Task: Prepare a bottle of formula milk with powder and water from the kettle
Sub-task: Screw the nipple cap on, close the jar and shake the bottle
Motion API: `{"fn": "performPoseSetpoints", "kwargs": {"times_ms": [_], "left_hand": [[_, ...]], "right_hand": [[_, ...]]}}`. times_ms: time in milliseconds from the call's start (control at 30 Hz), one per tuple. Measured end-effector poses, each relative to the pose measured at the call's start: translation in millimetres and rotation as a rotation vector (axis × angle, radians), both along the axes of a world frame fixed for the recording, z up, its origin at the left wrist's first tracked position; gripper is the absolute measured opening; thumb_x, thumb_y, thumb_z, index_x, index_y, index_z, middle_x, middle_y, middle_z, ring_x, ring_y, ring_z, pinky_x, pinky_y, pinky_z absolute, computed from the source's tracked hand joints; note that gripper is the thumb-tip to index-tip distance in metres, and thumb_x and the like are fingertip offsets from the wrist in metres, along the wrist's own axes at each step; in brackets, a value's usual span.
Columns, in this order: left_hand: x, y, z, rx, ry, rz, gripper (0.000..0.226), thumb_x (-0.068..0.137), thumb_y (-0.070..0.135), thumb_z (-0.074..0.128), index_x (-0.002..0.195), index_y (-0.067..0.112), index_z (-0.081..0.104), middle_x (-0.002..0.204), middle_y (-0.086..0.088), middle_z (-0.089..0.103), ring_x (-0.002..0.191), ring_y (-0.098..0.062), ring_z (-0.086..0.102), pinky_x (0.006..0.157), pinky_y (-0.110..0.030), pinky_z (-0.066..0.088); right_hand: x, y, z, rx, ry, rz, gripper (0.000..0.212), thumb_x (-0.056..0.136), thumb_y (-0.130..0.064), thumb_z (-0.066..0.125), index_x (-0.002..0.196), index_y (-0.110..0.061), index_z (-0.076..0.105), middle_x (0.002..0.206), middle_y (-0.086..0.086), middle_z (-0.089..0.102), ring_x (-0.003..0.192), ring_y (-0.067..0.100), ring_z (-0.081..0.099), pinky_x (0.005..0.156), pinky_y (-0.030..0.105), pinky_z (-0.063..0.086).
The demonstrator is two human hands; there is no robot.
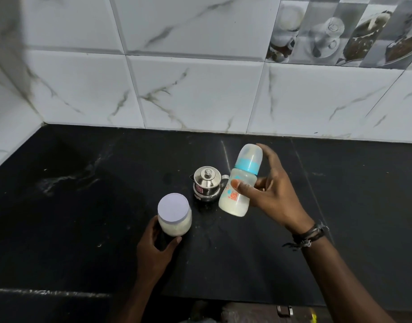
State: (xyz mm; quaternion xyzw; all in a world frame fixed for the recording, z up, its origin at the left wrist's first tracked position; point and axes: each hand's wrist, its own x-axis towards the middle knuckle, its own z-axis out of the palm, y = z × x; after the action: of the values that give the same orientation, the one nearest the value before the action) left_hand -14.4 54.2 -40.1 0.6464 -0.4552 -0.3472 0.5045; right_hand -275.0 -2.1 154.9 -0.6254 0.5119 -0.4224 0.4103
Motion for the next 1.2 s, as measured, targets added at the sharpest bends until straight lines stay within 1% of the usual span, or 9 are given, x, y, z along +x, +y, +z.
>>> {"fn": "performPoseSetpoints", "kwargs": {"times_ms": [200, 300, 433, 567, 700, 867, 1000, 1133, 1200], "left_hand": [[0.8, 0.0, 0.1, -0.006, 0.000, -0.011, 0.081, 0.066, 0.010, 0.088, 0.135, 0.025, 0.050, 0.132, 0.004, 0.060, 0.120, -0.007, 0.057, 0.100, -0.029, 0.048], [0.6, -0.2, -0.6, -0.003, 0.005, -0.007, 0.080, 0.066, 0.009, 0.088, 0.135, 0.024, 0.050, 0.132, 0.003, 0.060, 0.121, -0.009, 0.058, 0.100, -0.032, 0.049], [0.3, -0.3, -0.6, -0.008, -0.002, 0.002, 0.080, 0.065, 0.009, 0.088, 0.133, 0.029, 0.050, 0.131, 0.003, 0.061, 0.121, -0.010, 0.058, 0.099, -0.029, 0.047], [1.6, 0.0, -2.9, 0.007, 0.003, 0.003, 0.081, 0.065, 0.010, 0.089, 0.135, 0.025, 0.050, 0.133, 0.002, 0.060, 0.122, -0.012, 0.057, 0.102, -0.038, 0.049], [0.6, -0.5, -2.1, 0.007, 0.006, 0.003, 0.082, 0.064, 0.010, 0.089, 0.135, 0.025, 0.050, 0.132, 0.002, 0.060, 0.121, -0.012, 0.058, 0.102, -0.040, 0.048], [-0.1, 0.1, 1.3, 0.004, 0.010, -0.004, 0.082, 0.064, 0.008, 0.088, 0.133, 0.030, 0.048, 0.133, 0.002, 0.059, 0.122, -0.012, 0.057, 0.102, -0.036, 0.047], [-1.4, 0.2, 2.6, -0.001, 0.007, 0.000, 0.083, 0.064, 0.007, 0.089, 0.131, 0.031, 0.047, 0.133, 0.002, 0.059, 0.122, -0.012, 0.057, 0.101, -0.032, 0.048], [0.0, 0.0, 2.1, 0.001, 0.007, -0.004, 0.082, 0.063, 0.006, 0.089, 0.132, 0.028, 0.049, 0.132, 0.001, 0.060, 0.121, -0.013, 0.058, 0.102, -0.037, 0.048], [0.4, 0.3, 2.6, 0.002, 0.002, -0.010, 0.082, 0.064, 0.006, 0.089, 0.133, 0.026, 0.049, 0.132, 0.001, 0.060, 0.121, -0.013, 0.057, 0.102, -0.036, 0.048]], "right_hand": [[-0.2, 0.1, 0.7, 0.022, -0.099, 0.016, 0.085, 0.073, -0.026, 0.080, 0.141, -0.033, 0.031, 0.107, 0.010, 0.072, 0.081, 0.026, 0.076, 0.064, 0.039, 0.062], [-4.2, -3.2, -0.6, -0.024, 0.115, -0.020, 0.089, 0.075, -0.033, 0.083, 0.144, -0.036, 0.028, 0.112, -0.004, 0.068, 0.079, 0.016, 0.075, 0.068, 0.034, 0.062], [-1.1, -0.4, 1.2, 0.037, -0.114, 0.048, 0.085, 0.075, -0.020, 0.080, 0.143, -0.033, 0.029, 0.106, 0.013, 0.072, 0.083, 0.027, 0.076, 0.069, 0.045, 0.063], [-4.4, -5.5, -2.6, 0.025, 0.048, 0.017, 0.087, 0.077, -0.027, 0.082, 0.144, -0.039, 0.028, 0.114, 0.006, 0.069, 0.083, 0.020, 0.076, 0.070, 0.042, 0.063], [-2.4, 0.4, 2.4, 0.118, -0.175, 0.103, 0.083, 0.076, -0.015, 0.078, 0.142, -0.033, 0.031, 0.102, 0.020, 0.072, 0.086, 0.033, 0.075, 0.066, 0.049, 0.062], [-5.0, -2.9, 0.4, 0.092, -0.036, 0.073, 0.084, 0.080, -0.017, 0.080, 0.143, -0.037, 0.029, 0.106, 0.012, 0.072, 0.084, 0.026, 0.076, 0.066, 0.038, 0.061], [-5.3, 0.5, 6.2, 0.188, -0.256, 0.089, 0.081, 0.076, -0.015, 0.076, 0.142, -0.032, 0.033, 0.101, 0.018, 0.074, 0.089, 0.034, 0.075, 0.066, 0.048, 0.062], [-3.8, -0.6, 3.3, 0.060, 0.002, 0.039, 0.087, 0.078, -0.020, 0.081, 0.145, -0.035, 0.027, 0.102, 0.008, 0.074, 0.083, 0.022, 0.076, 0.069, 0.038, 0.062], [-2.0, 2.4, 5.7, 0.103, -0.088, 0.080, 0.086, 0.080, -0.012, 0.079, 0.145, -0.034, 0.028, 0.101, 0.014, 0.074, 0.084, 0.026, 0.076, 0.066, 0.037, 0.061]]}}
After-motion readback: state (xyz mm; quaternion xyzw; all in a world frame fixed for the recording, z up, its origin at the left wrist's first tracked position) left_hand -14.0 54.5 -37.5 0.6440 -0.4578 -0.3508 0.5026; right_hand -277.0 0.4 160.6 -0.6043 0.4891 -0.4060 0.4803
